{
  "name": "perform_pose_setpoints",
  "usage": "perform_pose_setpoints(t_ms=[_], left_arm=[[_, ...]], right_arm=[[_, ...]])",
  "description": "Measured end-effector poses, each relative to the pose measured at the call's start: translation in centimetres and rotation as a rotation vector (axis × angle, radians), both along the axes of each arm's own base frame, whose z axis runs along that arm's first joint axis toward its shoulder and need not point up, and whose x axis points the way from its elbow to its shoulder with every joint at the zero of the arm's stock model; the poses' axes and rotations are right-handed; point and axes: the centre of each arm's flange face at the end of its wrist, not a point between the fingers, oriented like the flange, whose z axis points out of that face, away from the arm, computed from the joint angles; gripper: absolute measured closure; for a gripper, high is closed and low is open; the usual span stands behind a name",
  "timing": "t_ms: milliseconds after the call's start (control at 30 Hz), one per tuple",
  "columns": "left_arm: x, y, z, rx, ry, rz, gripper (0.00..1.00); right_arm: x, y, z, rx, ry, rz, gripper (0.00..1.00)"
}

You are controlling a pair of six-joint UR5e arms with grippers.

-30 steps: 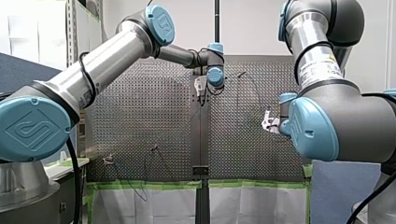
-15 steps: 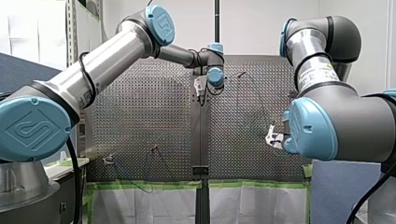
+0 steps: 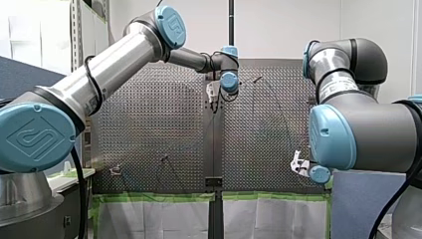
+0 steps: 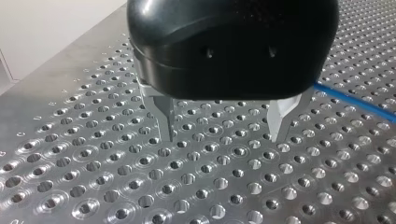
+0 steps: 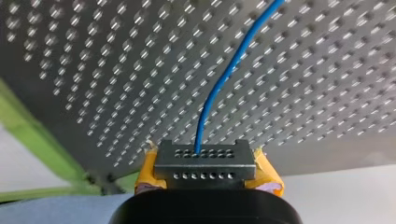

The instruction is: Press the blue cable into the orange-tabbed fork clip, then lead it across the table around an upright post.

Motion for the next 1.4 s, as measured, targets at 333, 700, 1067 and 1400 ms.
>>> perform_pose_setpoints(t_ms=[333,700,1067,1400], left_arm=[[0.0,0.1,0.0,0.001,0.002,0.003,0.02],[0.0,0.2,-0.1,0.003,0.01,0.006,0.02],[-0.7,0.1,-0.1,-0.065,0.031,0.052,0.02],[-0.9,-0.8,-0.1,-0.173,0.055,-0.041,0.02]], right_arm=[[-1.6,0.6,-5.6,0.055,0.005,-0.023,1.0],[-2.0,2.9,-11.4,0.13,0.007,-0.029,1.0],[-1.9,4.1,-13.8,0.161,0.004,-0.012,1.0],[-1.9,4.2,-13.9,0.165,0.004,-0.008,1.0]])
